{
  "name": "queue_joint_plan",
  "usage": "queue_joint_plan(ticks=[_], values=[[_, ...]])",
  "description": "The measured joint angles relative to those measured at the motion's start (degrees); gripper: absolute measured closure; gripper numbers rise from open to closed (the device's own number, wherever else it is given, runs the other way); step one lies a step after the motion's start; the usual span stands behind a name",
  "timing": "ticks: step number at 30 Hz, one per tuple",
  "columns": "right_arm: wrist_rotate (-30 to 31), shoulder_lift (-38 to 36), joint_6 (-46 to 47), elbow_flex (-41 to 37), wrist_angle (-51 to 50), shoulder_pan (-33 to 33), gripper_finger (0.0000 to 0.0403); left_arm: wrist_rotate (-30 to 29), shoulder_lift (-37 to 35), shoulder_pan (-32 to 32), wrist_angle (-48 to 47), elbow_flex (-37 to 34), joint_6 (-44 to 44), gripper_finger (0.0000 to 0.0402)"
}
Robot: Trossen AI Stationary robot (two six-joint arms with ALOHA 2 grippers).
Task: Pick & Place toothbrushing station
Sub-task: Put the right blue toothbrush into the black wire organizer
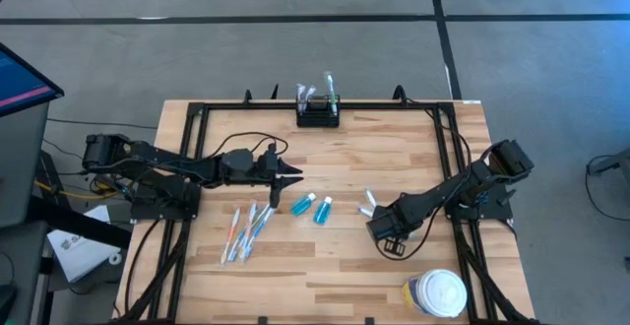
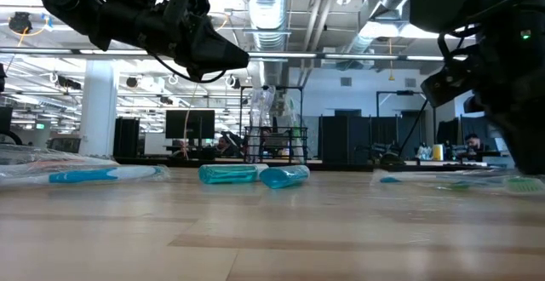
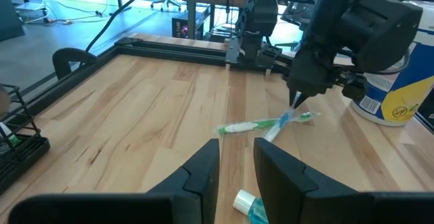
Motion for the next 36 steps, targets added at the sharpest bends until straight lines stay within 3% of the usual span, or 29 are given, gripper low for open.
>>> queue_joint_plan(ticks=[8, 13, 24, 36], values=[[0.19, 0.00, -1.23, 0.40, -0.85, 0.00, 0.0401, 0.00, 0.00, 0.00, 0.02, 0.00, 0.00, 0.0314], [3.48, 0.00, -2.99, 3.74, -5.92, 0.00, 0.0402, 0.00, 0.01, 0.01, 0.28, 0.00, -0.04, 0.0314], [15.20, 0.00, -9.28, 11.21, -12.87, 0.00, 0.0403, 0.00, 0.02, 0.02, 1.01, 0.02, -4.85, 0.0314], [34.18, 0.00, -22.47, 18.82, -12.96, 0.04, 0.0403, 2.69, 0.02, 0.07, 4.21, 0.02, -10.29, 0.0314]])
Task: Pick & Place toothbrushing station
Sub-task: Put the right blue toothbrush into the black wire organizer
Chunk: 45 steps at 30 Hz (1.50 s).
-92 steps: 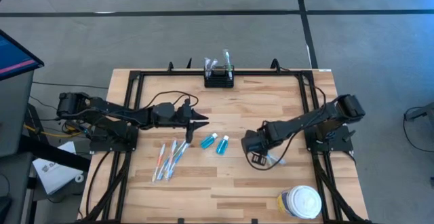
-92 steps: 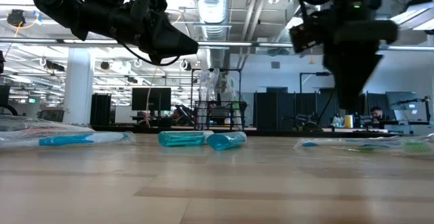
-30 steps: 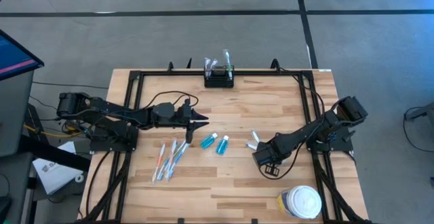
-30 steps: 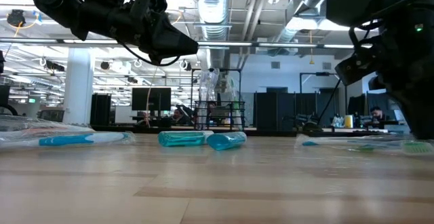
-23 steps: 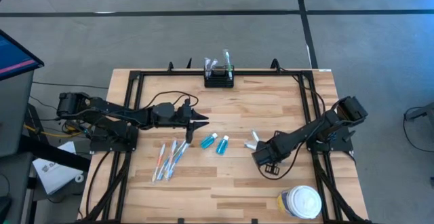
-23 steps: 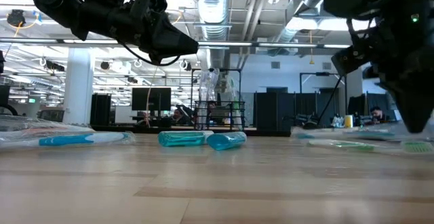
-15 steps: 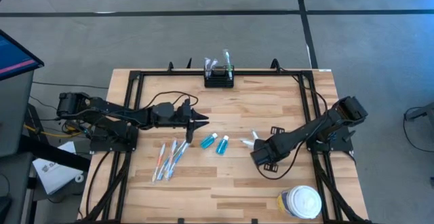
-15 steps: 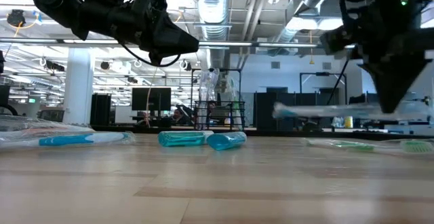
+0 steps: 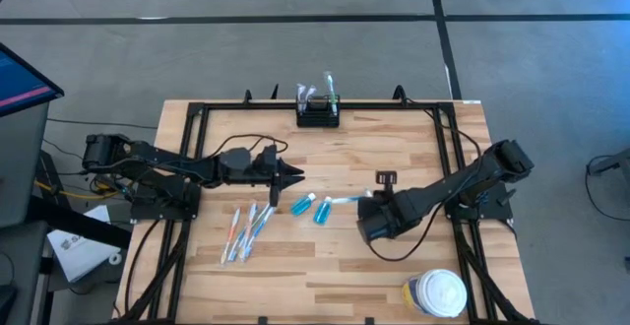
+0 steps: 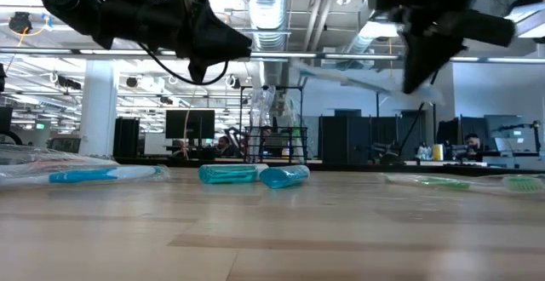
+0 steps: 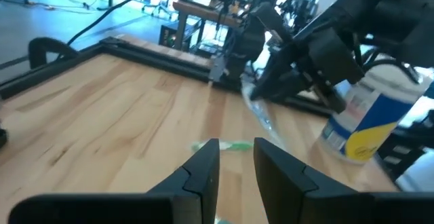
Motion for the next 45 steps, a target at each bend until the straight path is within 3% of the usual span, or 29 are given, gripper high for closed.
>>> queue_joint_plan(ticks=[7, 24, 38, 45], values=[[10.37, 0.00, -12.35, 1.09, 5.69, 0.02, 0.0403, 0.65, 0.00, 0.97, 0.78, 0.00, -6.76, 0.0314], [32.10, 0.00, -44.76, 1.09, 30.76, 3.41, 0.0403, 13.04, 0.00, 2.33, 5.74, 0.00, -25.13, 0.0314], [34.70, 0.00, -68.13, -0.84, 51.31, 3.33, 0.0403, 16.05, 0.00, 2.33, 8.83, 0.02, -38.44, 0.0314], [34.69, 0.04, -72.88, -1.38, 54.83, 3.32, 0.0403, 17.92, 0.00, 2.33, 11.92, 0.02, -43.15, 0.0314]])
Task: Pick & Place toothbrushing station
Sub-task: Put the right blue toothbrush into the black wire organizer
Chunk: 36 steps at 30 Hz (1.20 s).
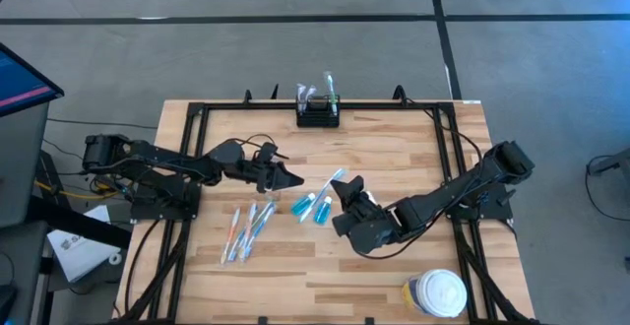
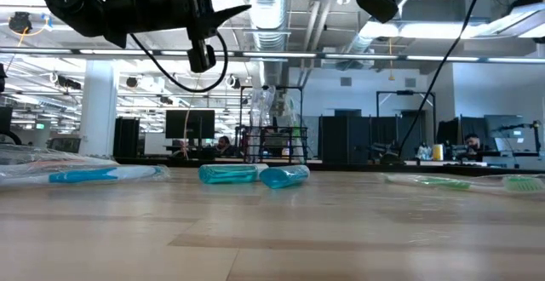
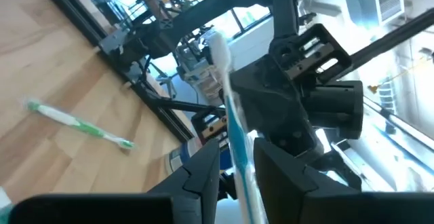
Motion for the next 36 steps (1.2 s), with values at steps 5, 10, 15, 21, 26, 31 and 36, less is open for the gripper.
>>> queue_joint_plan(ticks=[5, 10, 15, 21, 26, 31, 36], values=[[0.15, 3.10, -8.92, -0.16, 7.22, 0.00, 0.0403, 0.02, 0.00, 0.00, 0.12, 0.00, -0.56, 0.0314], [0.73, 8.94, -21.20, 0.10, 16.20, -0.78, 0.0403, 0.52, 0.00, -0.17, 0.47, 0.00, -1.46, 0.0314], [0.52, 10.39, -23.00, 1.38, 18.36, -1.03, 0.0403, 1.66, 0.00, -0.17, 0.28, 0.00, -1.63, 0.0314], [0.13, 9.99, -24.46, 2.64, 21.30, -1.18, 0.0403, 2.49, 0.00, -0.17, 0.22, 0.00, -1.59, 0.0314], [-0.50, 10.32, -25.10, 3.41, 21.23, -2.00, 0.0403, 2.96, 0.00, -0.17, 0.19, 0.00, -1.57, 0.0314], [-1.99, 10.32, -24.95, 3.46, 22.82, -2.69, 0.0403, 3.64, 0.00, -0.17, 0.13, 0.00, -1.50, 0.0314], [-3.84, 10.32, -25.07, 3.48, 24.22, -3.23, 0.0403, 4.09, 0.00, -0.17, 0.15, 0.00, -1.48, 0.0314]])
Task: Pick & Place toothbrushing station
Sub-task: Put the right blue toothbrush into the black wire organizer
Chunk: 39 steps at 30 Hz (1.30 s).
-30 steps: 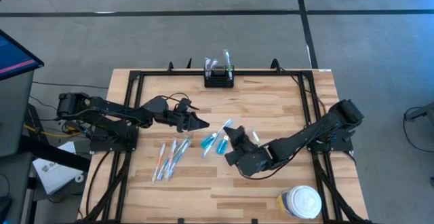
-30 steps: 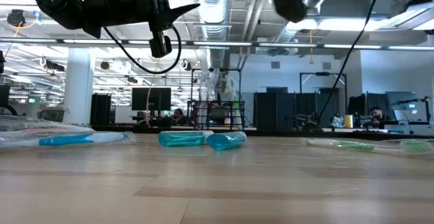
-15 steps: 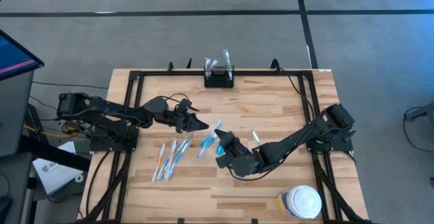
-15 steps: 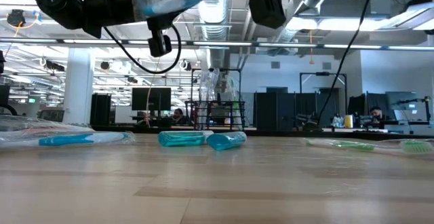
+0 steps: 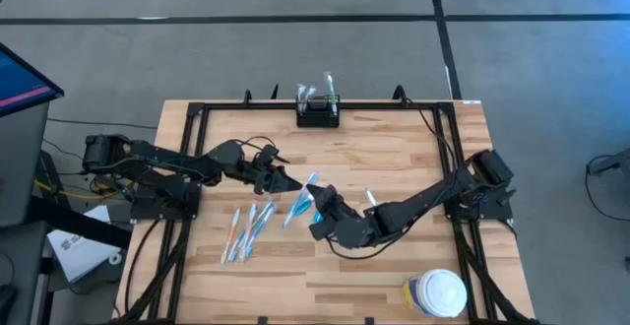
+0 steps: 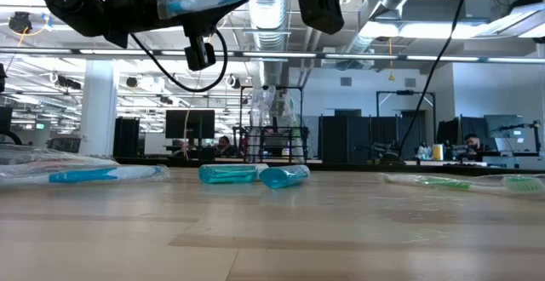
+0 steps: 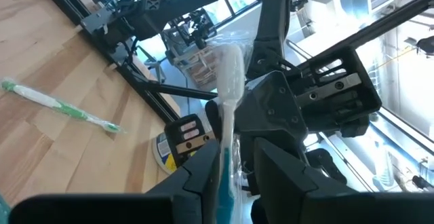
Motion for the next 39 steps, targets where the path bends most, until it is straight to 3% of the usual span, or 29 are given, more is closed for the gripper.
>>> queue_joint_plan(ticks=[22, 31, 39], values=[[-3.72, -0.02, -1.30, 0.00, 3.39, -2.01, 0.0403, 2.82, 0.00, -0.02, -0.73, 0.00, 0.24, 0.0316], [-3.98, -0.02, -1.30, 0.00, 3.43, -2.26, 0.0403, 3.92, 0.00, 0.00, -1.46, 0.00, 3.26, 0.0382], [-4.05, 0.00, -0.41, 0.00, 2.55, -2.23, 0.0403, 3.76, -0.02, 0.04, -3.30, 0.00, 4.75, 0.0381]])
